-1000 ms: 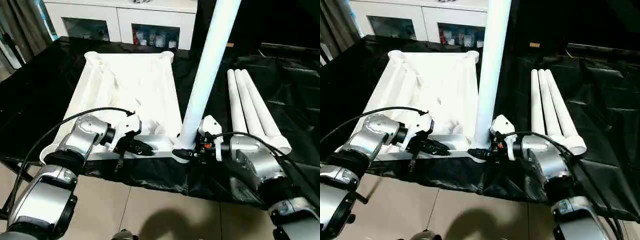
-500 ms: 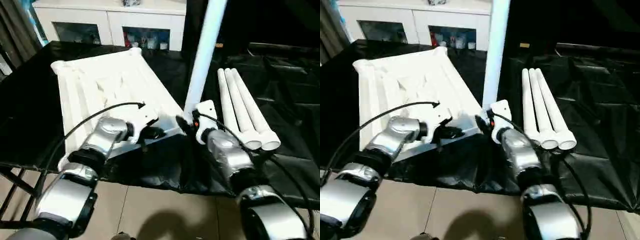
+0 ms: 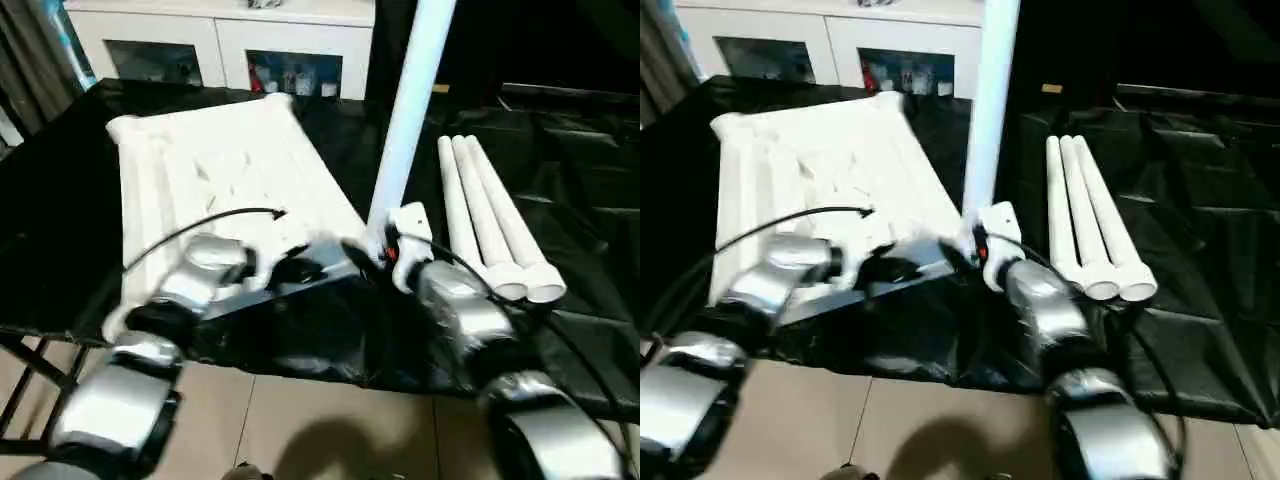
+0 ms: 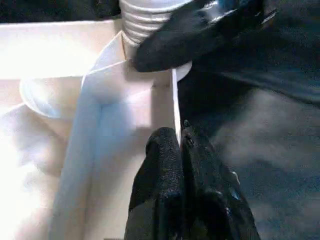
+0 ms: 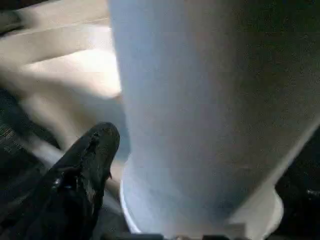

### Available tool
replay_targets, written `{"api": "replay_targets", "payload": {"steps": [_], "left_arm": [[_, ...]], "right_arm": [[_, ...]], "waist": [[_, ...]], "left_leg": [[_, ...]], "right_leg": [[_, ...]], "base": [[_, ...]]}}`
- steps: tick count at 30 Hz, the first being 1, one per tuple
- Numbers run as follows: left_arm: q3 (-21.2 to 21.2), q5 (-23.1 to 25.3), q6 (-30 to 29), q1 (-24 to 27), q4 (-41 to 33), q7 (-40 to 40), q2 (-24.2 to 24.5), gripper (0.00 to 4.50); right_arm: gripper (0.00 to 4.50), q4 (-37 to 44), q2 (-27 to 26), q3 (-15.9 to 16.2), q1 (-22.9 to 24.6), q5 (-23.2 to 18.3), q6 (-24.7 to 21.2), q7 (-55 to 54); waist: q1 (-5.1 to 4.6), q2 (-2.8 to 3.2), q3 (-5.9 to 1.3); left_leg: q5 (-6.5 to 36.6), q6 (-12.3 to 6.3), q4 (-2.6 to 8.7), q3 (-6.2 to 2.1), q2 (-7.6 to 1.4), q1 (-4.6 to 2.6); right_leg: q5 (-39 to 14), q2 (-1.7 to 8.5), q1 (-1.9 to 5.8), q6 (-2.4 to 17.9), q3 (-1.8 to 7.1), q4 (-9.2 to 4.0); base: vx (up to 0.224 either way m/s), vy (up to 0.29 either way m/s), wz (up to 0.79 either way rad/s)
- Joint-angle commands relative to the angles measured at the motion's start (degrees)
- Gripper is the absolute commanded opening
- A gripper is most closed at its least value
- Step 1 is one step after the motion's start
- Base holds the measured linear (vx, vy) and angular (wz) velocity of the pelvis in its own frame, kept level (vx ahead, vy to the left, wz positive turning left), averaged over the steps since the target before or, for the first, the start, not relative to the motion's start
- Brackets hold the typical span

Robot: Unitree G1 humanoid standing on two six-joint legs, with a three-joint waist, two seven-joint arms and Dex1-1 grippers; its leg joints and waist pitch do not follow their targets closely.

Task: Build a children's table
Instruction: Rotate leg to tighten

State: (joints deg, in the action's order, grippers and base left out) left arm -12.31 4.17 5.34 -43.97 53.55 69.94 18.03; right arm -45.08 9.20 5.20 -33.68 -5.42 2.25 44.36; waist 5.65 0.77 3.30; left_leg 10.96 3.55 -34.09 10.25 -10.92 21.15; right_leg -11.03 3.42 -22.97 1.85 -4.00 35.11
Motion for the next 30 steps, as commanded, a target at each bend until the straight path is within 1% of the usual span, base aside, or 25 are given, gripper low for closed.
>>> {"api": "replay_targets", "payload": {"steps": [1,2,3,4,5,6,7,8,9,10,11,12,16,17,20,21,22,23,24,25,26,27,28,29,30], "left_arm": [[-2.1,-0.9,0.9,0.3,-1.5,5.8,-0.7,0.0],[-2.1,-0.9,0.9,0.3,-1.5,5.8,-0.7,0.0],[-2.1,-1.0,1.0,0.2,-1.4,6.7,-0.3,0.0],[-2.1,-1.0,1.3,0.0,-1.0,7.9,0.1,0.0],[-2.1,-1.0,1.4,-0.1,-0.9,8.2,0.3,0.0],[-2.3,-0.8,1.7,-0.3,-0.7,9.3,0.7,0.0],[-2.6,-0.7,1.8,-0.4,-0.5,10.9,1.4,0.0],[-2.8,-0.7,1.8,-0.6,-0.3,12.2,1.9,0.0],[-2.9,-0.7,1.9,-0.8,-0.2,13.1,2.3,0.0],[-3.0,-0.6,1.9,-0.9,-0.1,13.8,2.6,0.0],[-3.1,-0.5,1.8,-1.0,0.0,14.4,2.8,0.0],[-3.3,0.0,2.1,-1.1,0.2,14.7,3.1,0.0],[-3.2,0.2,2.2,-1.2,0.6,14.4,3.2,0.0],[-3.0,0.1,2.2,-1.2,0.6,14.2,3.1,0.0],[-2.9,-0.1,2.0,-1.1,0.5,14.0,2.9,0.0],[-2.6,-0.4,1.8,-1.1,0.5,13.8,2.7,0.0],[-2.0,-0.6,1.2,-1.3,0.7,12.1,1.9,0.0],[-2.0,-0.6,1.2,-1.3,0.7,12.1,1.9,0.0],[-1.6,-0.8,0.6,-1.6,1.1,10.2,1.2,0.0],[-1.3,-0.7,0.3,-1.8,1.3,8.4,0.8,0.0],[-1.1,-0.5,0.1,-2.0,1.5,6.7,0.4,0.0],[-1.0,-0.2,-0.3,-2.2,1.7,5.0,0.0,0.0],[-0.9,0.4,-1.2,-2.6,2.1,2.2,-0.7,0.0],[-0.6,0.7,-1.7,-3.0,2.4,-0.6,-1.6,0.0],[-0.3,0.7,-2.2,-3.2,2.5,-2.3,-2.2,0.0]], "right_arm": [[3.92,4.9,1.3,3.5,1.5,-1.6,-2.3,8.6],[3.92,4.9,1.3,3.5,1.5,-1.6,-2.3,8.6],[3.92,6.1,2.1,4.0,2.0,-2.0,-2.9,10.6],[3.92,7.1,3.0,4.5,2.5,-2.1,-3.3,13.0],[3.92,7.4,3.2,4.6,2.6,-2.1,-3.4,13.5],[3.65,8.4,3.9,5.2,3.1,-2.3,-3.8,15.6],[3.58,9.8,5.0,6.1,3.7,-2.4,-4.7,18.0],[3.58,11.2,6.0,6.9,4.3,-2.6,-5.4,20.1],[3.55,12.2,6.7,7.5,4.8,-2.5,-5.7,21.5],[3.39,12.8,7.1,7.7,5.0,-2.6,-6.3,22.4],[3.25,13.2,7.4,7.9,5.1,-2.7,-6.8,22.9],[3.25,13.5,7.8,8.1,5.2,-2.5,-7.0,23.3],[2.89,14.0,7.7,8.0,5.4,-2.8,-8.2,23.7],[2.87,14.3,7.6,7.9,5.6,-3.0,-8.6,23.6],[2.82,15.0,7.0,7.7,5.9,-3.3,-9.7,23.2],[2.81,15.2,6.5,7.4,6.1,-3.7,-10.3,22.5],[2.81,14.7,4.9,6.1,6.0,-4.0,-10.9,19.3],[2.81,14.7,4.9,6.1,6.0,-4.0,-10.9,19.3],[2.8,13.2,3.1,4.6,5.3,-3.8,-11.0,15.0],[2.8,11.8,2.2,3.9,4.7,-3.0,-10.7,11.6],[2.8,10.4,1.5,3.4,4.0,-2.0,-10.2,8.4],[2.79,8.8,0.7,2.7,3.3,-1.5,-9.8,5.3],[2.79,6.2,-0.7,1.6,2.1,-0.6,-9.0,0.0],[2.79,4.0,-1.7,0.6,0.9,-0.3,-8.9,-4.1],[2.79,2.7,-2.5,-0.1,0.2,-0.1,-8.8,-6.6]], "waist": [[0.26,0.42,-4.21],[0.35,0.5,-4.19],[0.29,0.45,-4.07],[0.47,0.46,-4.03],[0.53,0.43,-4.04],[0.72,0.43,-3.99],[0.82,0.4,-3.99],[0.87,0.52,-3.96],[0.93,0.46,-4.05],[0.97,0.44,-4.05],[0.99,0.54,-4.09],[1.0,0.52,-4.08],[1.03,0.43,-4.09],[1.01,0.28,-4.1],[1.13,0.32,-4.13],[1.1,0.22,-4.14],[1.15,0.33,-4.13],[1.13,0.24,-4.1],[1.06,0.24,-4.03],[0.83,0.36,-3.86],[0.76,0.35,-3.8],[0.59,0.31,-3.7],[0.41,0.31,-3.7],[0.03,0.26,-3.51],[-0.11,0.25,-3.56]], "left_leg": [[7.5,-5.03,3.76,-0.75,-3.03,-0.75],[7.8,-4.92,3.76,-0.73,-3.07,-0.82],[8.1,-4.79,3.84,-0.73,-3.07,-0.72],[9.1,-4.27,3.87,-0.69,-3.09,-0.9],[9.3,-3.98,3.89,-0.71,-3.1,-0.85],[9.4,-3.43,3.95,-0.76,-3.08,-0.84],[9.1,-3.47,3.95,-0.77,-3.03,-0.83],[9.1,-3.4,3.98,-0.78,-3.08,-0.82],[8.8,-3.37,3.96,-0.79,-3.09,-0.9],[8.5,-3.55,3.94,-0.77,-3.09,-0.83],[8.5,-3.52,3.94,-0.8,-3.05,-0.8],[8.6,-3.36,3.95,-0.83,-3.09,-0.81],[8.7,-2.79,3.94,-0.82,-3.04,-0.83],[8.5,-2.76,3.94,-0.81,-3.02,-0.74],[7.7,-3.0,3.88,-0.82,-3.03,-0.75],[7.7,-3.04,3.89,-0.81,-3.04,-0.75],[7.7,-2.99,3.87,-0.82,-3.06,-0.75],[7.7,-2.92,3.93,-0.82,-3.1,-0.76],[8.1,-2.65,3.99,-0.84,-3.02,-0.73],[9.9,-1.54,4.16,-0.87,-3.0,-0.92],[10.7,-0.99,4.24,-0.89,-2.99,-1.06],[11.6,-0.32,4.35,-1.0,-2.86,-1.07],[11.7,0.05,4.36,-1.02,-2.84,-0.99],[12.9,0.71,4.5,-1.06,-2.73,-1.13],[12.9,1.05,4.47,-1.16,-2.71,-1.21]], "right_leg": [[0.9,5.31,3.63,15.6,2.96,-3.04],[0.4,5.38,3.5,15.7,2.97,-3.07],[-0.4,5.35,3.51,15.6,2.99,-3.14],[-2.5,5.44,3.36,15.3,3.03,-3.43],[-3.3,5.57,3.42,15.3,3.07,-3.43],[-4.6,5.53,3.4,14.8,3.12,-3.6],[-4.6,5.46,3.4,14.7,3.12,-3.58],[-4.7,5.47,3.35,14.5,3.14,-3.61],[-4.4,5.44,3.39,14.4,3.11,-3.58],[-3.6,5.41,3.35,14.5,3.12,-3.48],[-3.3,5.37,3.41,14.6,3.06,-3.4],[-3.5,5.47,3.33,14.8,3.04,-3.45],[-4.2,5.52,3.35,14.8,3.06,-3.5],[-4.2,5.53,3.4,14.7,3.04,-3.51],[-3.5,5.48,3.37,14.7,3.04,-3.4],[-3.5,5.5,3.37,14.7,3.03,-3.39],[-3.7,5.55,3.32,14.7,3.03,-3.41],[-3.8,5.54,3.3,14.6,3.05,-3.44],[-4.8,5.53,3.26,14.4,2.99,-3.53],[-8.6,5.7,3.01,13.9,3.06,-3.95],[-10.2,5.73,2.92,13.6,3.08,-4.12],[-13.0,5.8,3.05,12.9,3.11,-4.41],[-13.7,5.81,3.06,12.7,3.14,-4.34],[-16.6,5.87,2.81,12.0,3.16,-4.86],[-17.3,5.94,2.83,11.8,3.18,-4.83]], "base": [[0.0,0.0,0.0],[0.0,0.0,0.0],[0.0,0.0,0.0],[0.0,0.0,0.0],[0.0,0.0,0.0],[0.0,0.0,0.0],[0.0,0.0,0.0],[0.0,0.0,0.0],[0.0,0.0,0.0],[0.0,0.0,0.0],[0.0,0.0,0.0],[0.0,0.0,0.0],[0.0,0.0,0.0],[0.0,0.0,0.0],[0.0,0.0,0.0],[0.0,0.0,0.0],[0.0,0.0,0.0],[0.0,0.0,0.0],[0.0,0.0,0.0],[0.0,0.0,0.0],[0.0,0.0,0.0],[0.0,0.0,0.0],[0.0,0.0,0.0],[0.0,0.0,0.0],[0.0,0.0,0.0]]}}
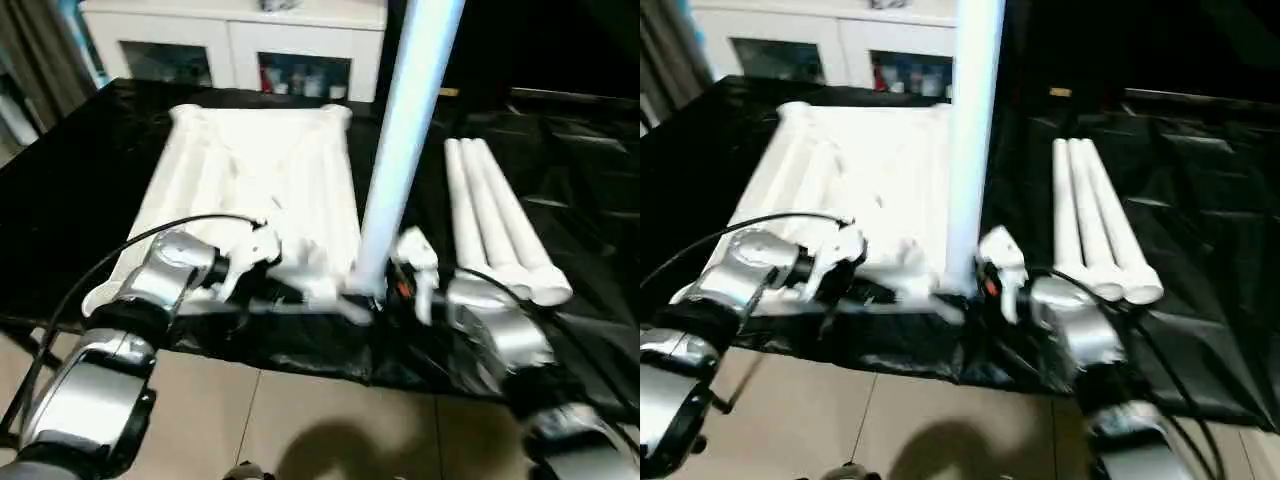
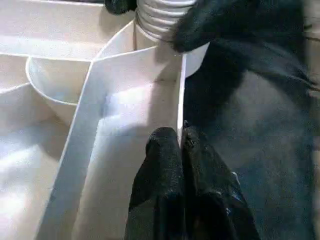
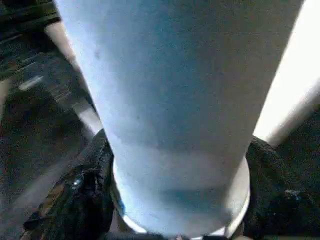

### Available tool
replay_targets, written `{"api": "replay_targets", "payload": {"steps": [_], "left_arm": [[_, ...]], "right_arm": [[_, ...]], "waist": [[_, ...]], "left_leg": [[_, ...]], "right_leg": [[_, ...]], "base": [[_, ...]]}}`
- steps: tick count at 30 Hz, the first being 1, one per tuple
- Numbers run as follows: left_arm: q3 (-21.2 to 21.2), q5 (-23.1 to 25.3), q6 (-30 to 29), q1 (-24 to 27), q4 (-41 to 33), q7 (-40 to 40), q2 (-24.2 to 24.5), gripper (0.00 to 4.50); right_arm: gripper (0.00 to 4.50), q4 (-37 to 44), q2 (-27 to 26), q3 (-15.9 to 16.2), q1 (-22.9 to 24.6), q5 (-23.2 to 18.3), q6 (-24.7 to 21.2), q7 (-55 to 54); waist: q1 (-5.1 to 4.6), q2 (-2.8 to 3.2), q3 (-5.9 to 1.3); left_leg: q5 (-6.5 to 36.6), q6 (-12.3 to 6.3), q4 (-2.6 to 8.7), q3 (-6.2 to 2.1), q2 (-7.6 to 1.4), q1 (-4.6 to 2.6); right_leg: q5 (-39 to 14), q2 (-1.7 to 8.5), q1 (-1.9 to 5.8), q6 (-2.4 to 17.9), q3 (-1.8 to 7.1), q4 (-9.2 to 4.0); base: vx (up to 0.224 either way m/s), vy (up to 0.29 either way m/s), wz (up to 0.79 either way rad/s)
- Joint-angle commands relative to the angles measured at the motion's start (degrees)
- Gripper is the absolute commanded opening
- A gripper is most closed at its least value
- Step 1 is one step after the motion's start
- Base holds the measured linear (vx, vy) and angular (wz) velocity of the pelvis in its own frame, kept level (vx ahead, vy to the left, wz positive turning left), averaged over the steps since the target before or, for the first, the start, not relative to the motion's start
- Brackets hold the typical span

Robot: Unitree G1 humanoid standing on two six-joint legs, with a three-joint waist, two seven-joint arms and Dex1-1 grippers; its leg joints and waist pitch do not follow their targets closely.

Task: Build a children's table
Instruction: Rotate leg to tighten

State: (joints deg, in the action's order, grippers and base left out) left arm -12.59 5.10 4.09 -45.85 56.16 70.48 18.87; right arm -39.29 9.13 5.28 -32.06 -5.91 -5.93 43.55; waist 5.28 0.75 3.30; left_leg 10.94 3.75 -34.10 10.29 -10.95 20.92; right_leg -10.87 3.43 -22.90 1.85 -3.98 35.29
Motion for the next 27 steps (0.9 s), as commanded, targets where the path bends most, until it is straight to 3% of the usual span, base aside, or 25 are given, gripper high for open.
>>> {"api": "replay_targets", "payload": {"steps": [1,7,11,14,17,19,22,27], "left_arm": [[0.3,-0.2,-1.5,-1.6,0.0,-5.2,-4.2,0.0],[0.7,1.5,-2.9,-2.2,0.1,-17.4,-8.6,0.0],[0.3,1.7,-2.6,-1.9,0.0,-17.3,-9.3,0.0],[-0.2,1.9,-2.0,-1.4,-0.2,-16.1,-9.0,0.0],[-0.5,1.4,-0.8,-0.8,-0.9,-12.9,-8.0,0.0],[-0.7,1.5,-0.3,-0.6,-1.1,-11.9,-7.6,0.0],[-1.6,0.7,1.8,0.2,-1.8,-4.9,-5.5,0.0],[-1.7,-0.5,2.6,0.2,-1.3,1.8,-3.4,0.0]], "right_arm": [[2.79,-5.0,-3.6,-1.0,-2.4,0.6,-0.3,-9.4],[2.79,-12.6,-8.2,-3.2,-6.6,3.3,3.8,-25.1],[2.79,-14.8,-9.1,-3.8,-7.4,3.0,6.2,-25.7],[3.49,-15.2,-9.6,-5.8,-7.9,0.5,7.0,-22.7],[3.58,-15.2,-8.8,-6.1,-8.2,0.1,7.4,-19.7],[3.89,-15.4,-8.4,-5.8,-8.4,0.3,7.6,-19.0],[3.89,-13.6,-5.8,-3.2,-7.2,0.3,8.3,-9.3],[3.89,-9.1,-2.4,-1.0,-4.9,-0.4,8.1,2.9]], "waist": [[-0.28,0.34,-3.57],[-0.43,0.07,-4.21],[-0.25,0.2,-4.19],[-0.29,0.2,-4.02],[-0.21,0.3,-4.12],[-0.24,0.31,-4.21],[0.06,0.85,-4.39],[0.2,0.64,-4.26]], "left_leg": [[12.4,1.07,4.53,-1.26,-2.61,-0.75],[7.0,-0.69,4.03,-0.92,-2.33,-0.5],[6.6,-1.96,3.98,-0.87,-2.39,-0.41],[8.3,-2.49,4.12,-0.85,-2.53,-0.59],[7.8,-2.9,4.04,-0.87,-2.51,-0.39],[6.8,-3.11,4.02,-0.9,-2.6,-0.33],[5.9,-4.05,3.72,-0.8,-2.66,-0.31],[6.9,-4.9,3.71,-0.7,-2.75,-0.29]], "right_leg": [[-17.6,5.85,2.83,11.4,3.21,-5.08],[-6.1,5.39,3.18,13.2,3.21,-4.03],[-3.8,5.43,3.25,13.6,3.15,-3.82],[-4.9,5.42,3.22,13.8,3.17,-4.02],[-4.4,5.49,3.45,13.9,3.17,-3.88],[-2.8,5.42,3.49,14.1,3.09,-3.63],[0.8,5.31,3.56,15.3,2.93,-3.19],[1.0,5.3,3.62,15.9,2.85,-3.24]], "base": [[0.0,0.0,0.0],[0.0,0.0,0.0],[0.0,0.0,0.0],[0.0,0.0,0.0],[0.0,0.0,0.0],[0.0,0.0,0.0],[0.0,0.0,0.0],[0.0,0.0,0.0]]}}
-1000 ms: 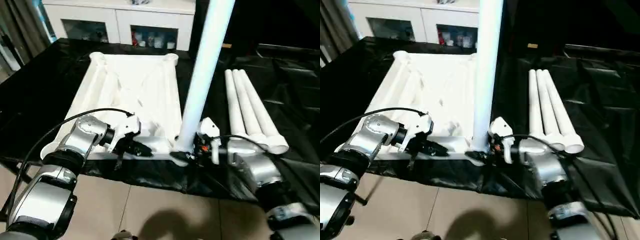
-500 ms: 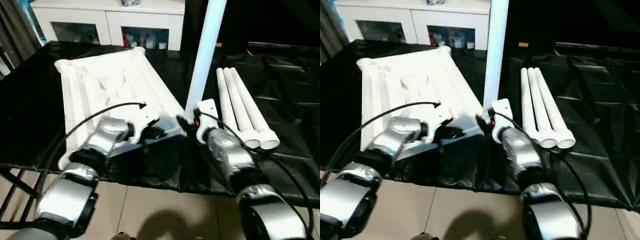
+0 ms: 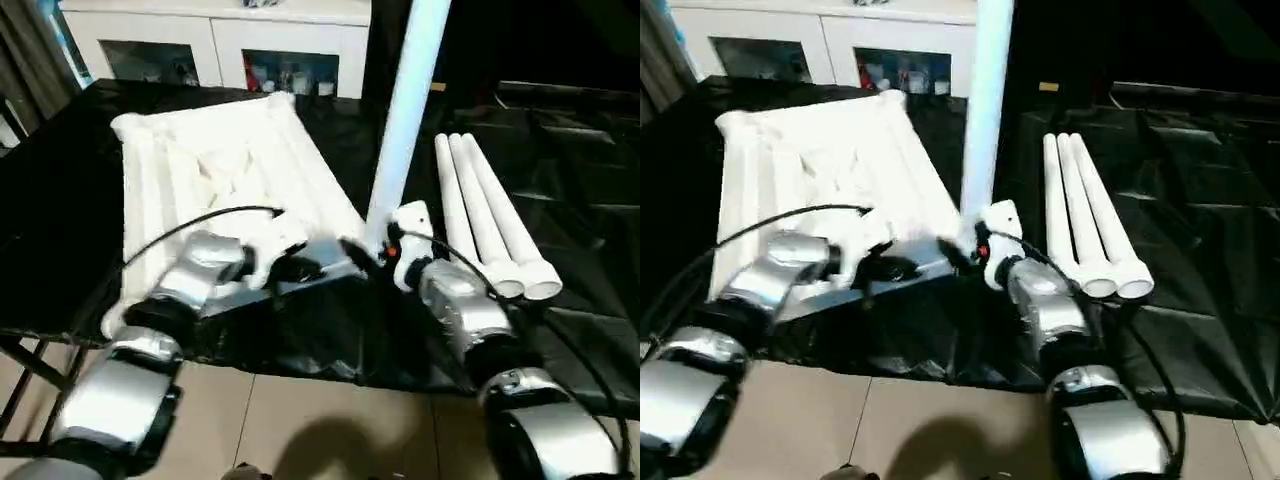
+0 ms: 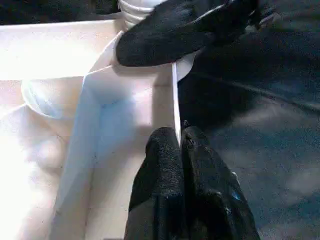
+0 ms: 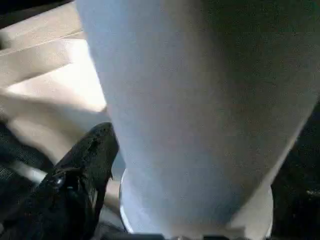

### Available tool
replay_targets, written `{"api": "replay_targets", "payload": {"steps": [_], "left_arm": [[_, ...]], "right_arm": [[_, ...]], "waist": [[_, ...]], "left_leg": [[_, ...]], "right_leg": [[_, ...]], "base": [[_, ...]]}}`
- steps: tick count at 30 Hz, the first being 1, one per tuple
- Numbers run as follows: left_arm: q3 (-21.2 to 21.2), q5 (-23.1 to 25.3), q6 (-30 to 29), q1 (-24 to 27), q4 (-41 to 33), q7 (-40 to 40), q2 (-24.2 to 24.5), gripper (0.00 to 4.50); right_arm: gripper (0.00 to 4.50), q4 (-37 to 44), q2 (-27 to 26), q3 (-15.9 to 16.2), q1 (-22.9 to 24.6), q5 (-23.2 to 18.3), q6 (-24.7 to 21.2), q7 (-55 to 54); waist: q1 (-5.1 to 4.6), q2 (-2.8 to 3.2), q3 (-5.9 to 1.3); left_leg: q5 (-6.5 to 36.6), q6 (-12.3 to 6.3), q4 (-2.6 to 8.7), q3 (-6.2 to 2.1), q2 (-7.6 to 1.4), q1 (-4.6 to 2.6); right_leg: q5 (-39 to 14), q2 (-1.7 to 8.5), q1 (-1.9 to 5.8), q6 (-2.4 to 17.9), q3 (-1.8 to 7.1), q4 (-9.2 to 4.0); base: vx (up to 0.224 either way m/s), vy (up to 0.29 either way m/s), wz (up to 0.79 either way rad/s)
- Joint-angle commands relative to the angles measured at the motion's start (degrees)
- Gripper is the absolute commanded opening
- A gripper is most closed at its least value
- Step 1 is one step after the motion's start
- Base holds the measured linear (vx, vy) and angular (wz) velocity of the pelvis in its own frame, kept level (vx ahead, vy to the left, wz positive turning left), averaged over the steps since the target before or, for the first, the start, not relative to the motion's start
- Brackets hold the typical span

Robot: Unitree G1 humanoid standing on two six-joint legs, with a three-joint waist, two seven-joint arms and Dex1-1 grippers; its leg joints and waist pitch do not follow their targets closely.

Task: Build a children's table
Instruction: Rotate leg to tighten

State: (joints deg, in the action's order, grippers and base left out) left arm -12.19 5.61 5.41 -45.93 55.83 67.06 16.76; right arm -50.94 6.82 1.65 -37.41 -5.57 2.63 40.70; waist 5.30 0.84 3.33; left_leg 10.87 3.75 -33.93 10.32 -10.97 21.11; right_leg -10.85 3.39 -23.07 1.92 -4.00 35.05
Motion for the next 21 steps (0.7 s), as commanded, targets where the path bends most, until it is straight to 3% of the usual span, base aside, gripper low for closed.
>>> {"api": "replay_targets", "payload": {"steps": [1,6,9,21], "left_arm": [[-2.1,-1.2,1.5,0.2,-0.8,6.6,-0.8,0.0],[-2.6,-1.3,1.9,0.2,-0.2,11.9,1.1,0.0],[-2.9,-1.6,1.9,0.2,-0.3,16.0,2.4,0.0],[-3.4,-1.3,2.3,0.2,0.1,20.2,4.5,0.0]], "right_arm": [[3.89,4.3,1.1,3.6,1.4,-1.2,-1.1,9.5],[3.89,9.7,5.6,7.1,4.4,-2.0,-3.5,21.3],[3.54,11.9,7.6,8.3,5.3,-2.6,-5.5,27.0],[2.81,16.4,8.7,10.0,7.6,-2.9,-8.7,30.2]], "waist": [[0.37,0.55,-4.37],[1.19,0.48,-4.26],[1.43,0.29,-4.15],[1.54,0.38,-4.22]], "left_leg": [[6.9,-5.16,3.48,-0.75,-2.83,-0.56],[7.9,-5.34,3.56,-0.78,-3.04,-0.74],[8.2,-4.81,3.61,-0.75,-2.97,-0.77],[8.0,-3.49,3.74,-0.86,-3.01,-0.73]], "right_leg": [[1.1,5.38,3.77,15.9,2.91,-2.92],[-1.4,5.46,3.59,15.7,2.94,-3.21],[-3.1,5.49,3.5,15.5,3.0,-3.38],[-4.3,5.56,3.4,14.9,2.94,-3.43]], "base": [[0.0,0.0,0.0],[0.0,0.0,0.0],[0.0,0.0,0.0],[0.0,0.0,0.0]]}}
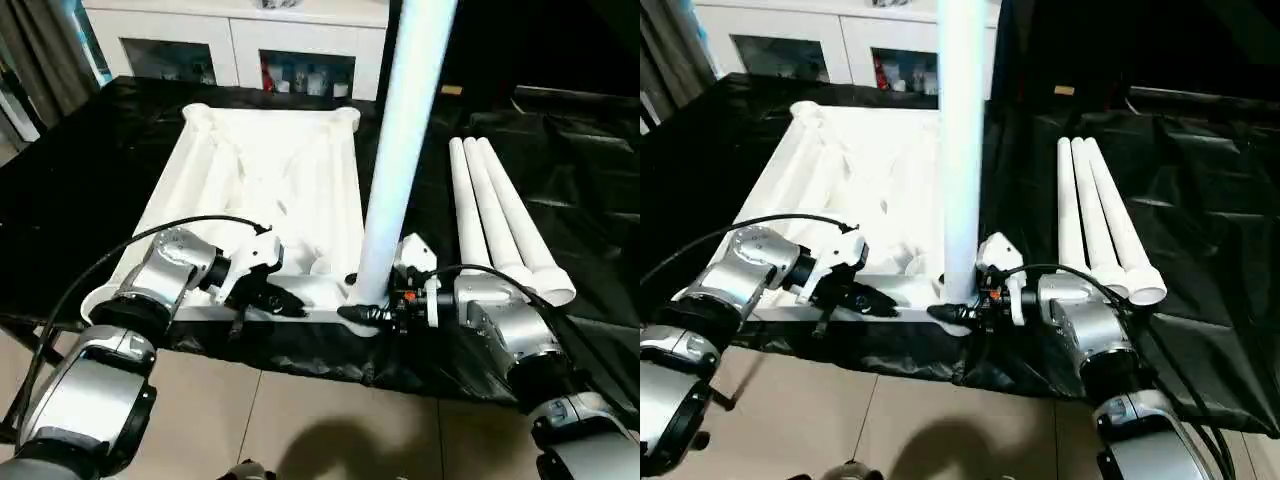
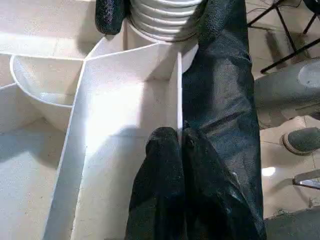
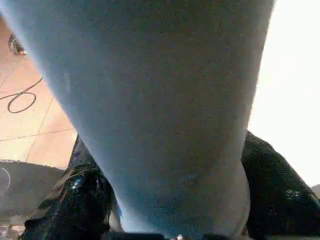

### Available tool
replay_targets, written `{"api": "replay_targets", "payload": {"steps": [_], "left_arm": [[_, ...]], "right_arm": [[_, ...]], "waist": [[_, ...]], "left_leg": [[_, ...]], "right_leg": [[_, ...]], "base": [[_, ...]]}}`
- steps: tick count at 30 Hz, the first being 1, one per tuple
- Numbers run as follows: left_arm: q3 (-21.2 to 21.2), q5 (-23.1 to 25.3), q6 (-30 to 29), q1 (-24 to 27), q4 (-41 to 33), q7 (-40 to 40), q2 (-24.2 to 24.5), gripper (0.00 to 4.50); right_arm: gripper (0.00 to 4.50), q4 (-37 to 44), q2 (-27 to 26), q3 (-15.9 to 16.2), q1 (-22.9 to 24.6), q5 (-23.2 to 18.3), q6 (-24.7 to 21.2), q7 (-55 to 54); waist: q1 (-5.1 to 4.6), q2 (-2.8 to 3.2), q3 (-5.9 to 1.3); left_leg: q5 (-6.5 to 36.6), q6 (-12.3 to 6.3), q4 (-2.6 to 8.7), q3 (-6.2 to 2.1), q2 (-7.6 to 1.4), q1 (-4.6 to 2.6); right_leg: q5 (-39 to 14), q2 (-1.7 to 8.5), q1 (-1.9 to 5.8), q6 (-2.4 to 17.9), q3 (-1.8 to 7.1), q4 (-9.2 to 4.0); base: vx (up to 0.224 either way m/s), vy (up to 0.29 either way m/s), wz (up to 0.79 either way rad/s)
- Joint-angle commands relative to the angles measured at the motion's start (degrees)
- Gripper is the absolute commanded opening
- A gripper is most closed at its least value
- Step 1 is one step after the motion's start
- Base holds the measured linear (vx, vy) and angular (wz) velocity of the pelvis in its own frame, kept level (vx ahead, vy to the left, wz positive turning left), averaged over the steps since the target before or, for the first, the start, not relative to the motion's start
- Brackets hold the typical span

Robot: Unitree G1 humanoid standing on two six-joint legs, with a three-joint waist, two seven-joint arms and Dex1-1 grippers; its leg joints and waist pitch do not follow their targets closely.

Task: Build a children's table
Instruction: Rotate leg to tighten

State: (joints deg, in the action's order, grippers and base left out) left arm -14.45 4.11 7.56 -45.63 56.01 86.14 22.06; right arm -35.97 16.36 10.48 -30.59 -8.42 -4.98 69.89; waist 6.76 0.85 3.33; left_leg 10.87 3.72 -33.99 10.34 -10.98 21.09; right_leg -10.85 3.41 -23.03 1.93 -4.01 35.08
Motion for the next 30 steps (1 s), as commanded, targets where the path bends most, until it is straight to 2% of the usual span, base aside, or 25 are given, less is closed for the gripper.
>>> {"api": "replay_targets", "payload": {"steps": [1,4,5,6,7,10,11,12,13,14,18,19,21,22,30], "left_arm": [[-1.0,0.1,0.0,-0.1,-0.2,1.2,-0.8,0.0],[0.1,-0.5,-0.8,-0.3,-0.2,-1.0,-1.7,0.0],[1.2,-0.8,-1.5,-0.8,0.2,-4.6,-2.7,0.0],[1.2,-0.8,-1.5,-0.8,0.2,-4.6,-2.7,0.0],[2.0,-0.9,-2.3,-1.3,0.7,-8.3,-3.8,0.0],[2.8,0.0,-4.0,-2.2,1.4,-16.4,-5.9,0.0],[2.8,0.0,-4.0,-2.2,1.4,-16.4,-5.9,0.0],[3.0,0.0,-4.4,-2.3,1.4,-17.7,-6.3,0.0],[3.3,-0.1,-4.7,-2.4,1.4,-19.0,-7.0,0.0],[3.7,0.4,-5.6,-2.5,1.1,-23.8,-8.8,0.0],[4.1,0.9,-6.1,-2.3,0.0,-29.4,-11.0,0.0],[3.9,1.0,-5.7,-1.8,-0.7,-30.9,-12.3,0.0],[3.8,0.9,-5.5,-1.6,-0.8,-31.0,-12.6,0.0],[3.7,0.8,-5.3,-1.4,-1.0,-30.7,-12.8,0.0],[2.1,1.5,-3.1,0.0,-1.5,-26.9,-11.5,0.0]], "right_arm": [[2.79,1.7,-1.2,0.9,0.9,-0.3,-1.4,0.7],[2.77,0.5,-3.2,-1.3,0.4,-0.9,-2.0,-4.6],[2.77,-1.8,-5.1,-3.1,-0.7,-0.5,-1.9,-11.2],[2.77,-1.8,-5.1,-3.1,-0.7,-0.5,-1.9,-11.2],[2.77,-4.8,-6.9,-4.6,-2.1,0.5,-0.7,-18.5],[2.76,-11.3,-10.4,-7.4,-4.9,1.6,1.2,-31.4],[2.76,-11.3,-10.4,-7.4,-4.9,1.6,1.2,-31.4],[2.76,-12.1,-11.0,-7.8,-5.3,1.8,1.5,-33.1],[2.76,-13.0,-11.7,-8.2,-5.7,1.9,1.8,-35.1],[2.76,-16.0,-13.6,-9.6,-7.2,2.2,2.1,-42.2],[2.76,-19.6,-15.5,-11.0,-9.2,2.9,2.5,-50.3],[3.11,-21.4,-16.3,-11.4,-10.0,2.9,4.7,-51.1],[3.45,-21.7,-16.3,-11.4,-10.2,3.1,5.5,-51.2],[3.48,-22.2,-16.5,-11.6,-10.5,3.0,5.9,-51.2],[4.12,-22.6,-15.3,-10.9,-11.5,3.7,8.4,-46.5]], "waist": [[0.11,0.43,-4.24],[0.04,0.36,-4.17],[-0.03,0.45,-4.14],[-0.22,0.43,-3.93],[-0.25,0.36,-3.93],[-1.39,0.3,-3.82],[-1.48,0.37,-3.78],[-1.56,0.13,-3.79],[-1.64,0.23,-3.96],[-1.65,0.14,-4.1],[-1.82,0.43,-4.22],[-1.71,0.44,-4.22],[-1.73,0.43,-4.16],[-1.6,-0.06,-4.19],[-1.46,0.11,-4.33]], "left_leg": [[7.9,-3.49,3.76,-0.87,-2.98,-0.68],[8.0,-3.16,3.85,-0.89,-2.99,-0.66],[8.6,-2.67,3.9,-0.88,-2.97,-0.8],[9.7,-1.83,4.04,-0.93,-2.91,-0.73],[10.2,-1.49,4.08,-0.99,-2.86,-0.78],[11.5,0.93,4.27,-1.17,-2.59,-1.02],[11.4,0.84,4.28,-1.17,-2.55,-0.98],[11.0,0.47,4.24,-1.12,-2.49,-0.84],[9.3,-0.01,4.16,-1.09,-2.47,-0.58],[8.3,-0.64,4.0,-1.03,-2.47,-0.61],[7.0,-1.02,3.93,-0.95,-2.48,-0.79],[7.6,-1.32,3.92,-0.92,-2.48,-0.8],[8.0,-1.57,3.93,-0.87,-2.42,-0.71],[7.6,-1.96,3.93,-0.86,-2.44,-0.7],[6.0,-3.77,3.73,-0.78,-2.52,-0.53]], "right_leg": [[-4.2,5.56,3.38,15.0,2.97,-3.46],[-4.3,5.54,3.34,14.9,2.96,-3.45],[-5.8,5.59,3.22,14.7,2.94,-3.6],[-8.0,5.67,3.15,14.4,2.98,-3.83],[-9.4,5.67,3.26,14.1,2.93,-3.94],[-15.1,5.86,2.97,12.6,3.15,-4.55],[-15.1,5.82,2.99,12.4,3.18,-4.62],[-14.6,5.78,3.15,12.3,3.19,-4.68],[-12.1,5.62,3.32,12.5,3.17,-4.26],[-9.4,5.57,3.31,12.9,3.18,-4.05],[-5.5,5.43,3.15,14.0,3.14,-3.72],[-5.2,5.44,3.25,14.0,3.13,-3.75],[-5.0,5.39,3.29,14.0,3.13,-3.81],[-4.8,5.46,3.41,14.0,3.14,-3.65],[-1.9,5.42,3.55,14.5,3.05,-3.28]], "base": [[0.0,0.0,0.0],[0.0,0.0,0.0],[0.0,0.0,0.0],[0.0,0.0,0.0],[0.0,0.0,0.0],[0.0,0.0,0.0],[0.0,0.0,0.0],[0.0,0.0,0.0],[0.0,0.0,0.0],[0.0,0.0,0.0],[0.0,0.0,0.0],[0.0,0.0,0.0],[0.0,0.0,0.0],[0.0,0.0,0.0],[0.0,0.0,0.0]]}}
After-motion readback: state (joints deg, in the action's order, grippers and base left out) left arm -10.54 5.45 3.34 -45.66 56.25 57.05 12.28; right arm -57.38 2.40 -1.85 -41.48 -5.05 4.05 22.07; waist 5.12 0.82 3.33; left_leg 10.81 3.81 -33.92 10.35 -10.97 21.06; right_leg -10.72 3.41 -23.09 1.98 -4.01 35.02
